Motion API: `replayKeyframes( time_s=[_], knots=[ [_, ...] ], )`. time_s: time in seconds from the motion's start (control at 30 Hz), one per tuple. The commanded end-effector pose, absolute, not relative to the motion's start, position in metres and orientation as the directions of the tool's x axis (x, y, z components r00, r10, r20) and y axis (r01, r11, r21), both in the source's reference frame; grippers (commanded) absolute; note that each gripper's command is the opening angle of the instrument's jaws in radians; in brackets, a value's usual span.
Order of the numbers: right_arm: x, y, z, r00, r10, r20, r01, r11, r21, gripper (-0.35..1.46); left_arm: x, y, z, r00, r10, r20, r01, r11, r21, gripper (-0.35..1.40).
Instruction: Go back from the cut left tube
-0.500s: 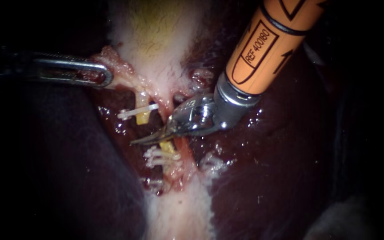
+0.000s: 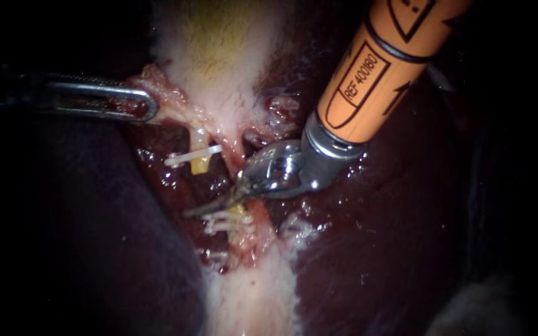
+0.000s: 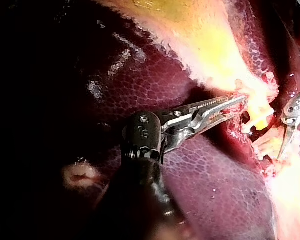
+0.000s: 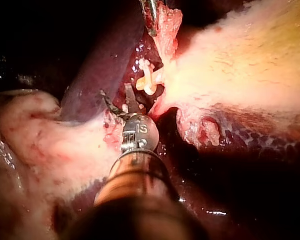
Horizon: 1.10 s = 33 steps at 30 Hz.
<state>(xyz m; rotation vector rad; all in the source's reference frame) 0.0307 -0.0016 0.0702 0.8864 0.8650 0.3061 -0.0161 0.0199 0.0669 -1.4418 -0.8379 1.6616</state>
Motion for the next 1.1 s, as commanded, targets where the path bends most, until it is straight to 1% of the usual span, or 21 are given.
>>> replayKeyframes(
  time_s=[0.03, 0.1, 0.23, 0.3, 0.37, 0.4, 0.43, 0.47, 0.53, 0.67, 0.8, 0.93, 1.1],
  knots=[
    [0.0308, -0.0017, 0.0702, 0.619, 0.567, -0.543, 0.110, 0.622, 0.775, 1.16, -0.0161, 0.0199, 0.0669, -0.066, 0.872, -0.485, -0.128, -0.490, -0.862, -0.35],
    [0.0312, -0.0017, 0.0700, 0.601, 0.579, -0.551, 0.111, 0.623, 0.775, 1.26, -0.0161, 0.0199, 0.0669, -0.066, 0.872, -0.485, -0.128, -0.490, -0.862, -0.35],
    [0.0315, -0.0017, 0.0698, 0.587, 0.576, -0.569, 0.105, 0.643, 0.759, 1.35, -0.0161, 0.0199, 0.0670, -0.066, 0.872, -0.485, -0.128, -0.490, -0.862, -0.35],
    [0.0313, -0.0018, 0.0696, 0.576, 0.566, -0.590, 0.100, 0.668, 0.738, 1.38, -0.0160, 0.0199, 0.0670, -0.066, 0.872, -0.485, -0.128, -0.490, -0.862, -0.35],
    [0.0310, -0.0020, 0.0692, 0.558, 0.551, -0.621, 0.089, 0.705, 0.704, 1.41, -0.0160, 0.0200, 0.0670, -0.066, 0.872, -0.485, -0.127, -0.490, -0.862, -0.35],
    [0.0306, -0.0022, 0.0688, 0.550, 0.533, -0.643, 0.066, 0.740, 0.669, 1.43, -0.0160, 0.0200, 0.0671, -0.066, 0.872, -0.485, -0.127, -0.490, -0.862, -0.35],
    [0.0301, -0.0024, 0.0684, 0.543, 0.511, -0.666, 0.028, 0.782, 0.622, 1.43, -0.0159, 0.0200, 0.0671, -0.066, 0.872, -0.485, -0.127, -0.490, -0.863, -0.35],
    [0.0298, -0.0025, 0.0681, 0.545, 0.499, -0.674, 0.025, 0.794, 0.608, 1.43, -0.0159, 0.0200, 0.0671, -0.067, 0.872, -0.485, -0.127, -0.490, -0.863, -0.35],
    [0.0287, -0.0028, 0.0670, 0.568, 0.460, -0.683, 0.013, 0.824, 0.567, 1.43, -0.0158, 0.0200, 0.0672, -0.067, 0.872, -0.485, -0.126, -0.490, -0.863, -0.35],
    [0.0262, -0.0028, 0.0646, 0.627, 0.389, -0.675, -0.011, 0.871, 0.491, 1.43, -0.0156, 0.0202, 0.0674, -0.067, 0.872, -0.485, -0.125, -0.490, -0.863, -0.35],
    [0.0227, -0.0019, 0.0622, 0.675, 0.350, -0.650, -0.046, 0.899, 0.435, 1.45, -0.0156, 0.0202, 0.0675, -0.068, 0.872, -0.485, -0.124, -0.490, -0.863, -0.35],
    [0.0184, -0.0007, 0.0605, 0.687, 0.345, -0.639, -0.068, 0.907, 0.416, 1.45, -0.0156, 0.0202, 0.0676, -0.068, 0.872, -0.485, -0.124, -0.490, -0.863, -0.35],
    [0.0133, 0.0003, 0.0594, 0.694, 0.332, -0.639, -0.084, 0.918, 0.387, 1.45, -0.0155, 0.0203, 0.0677, -0.068, 0.872, -0.485, -0.124, -0.490, -0.863, -0.35]
  ],
)
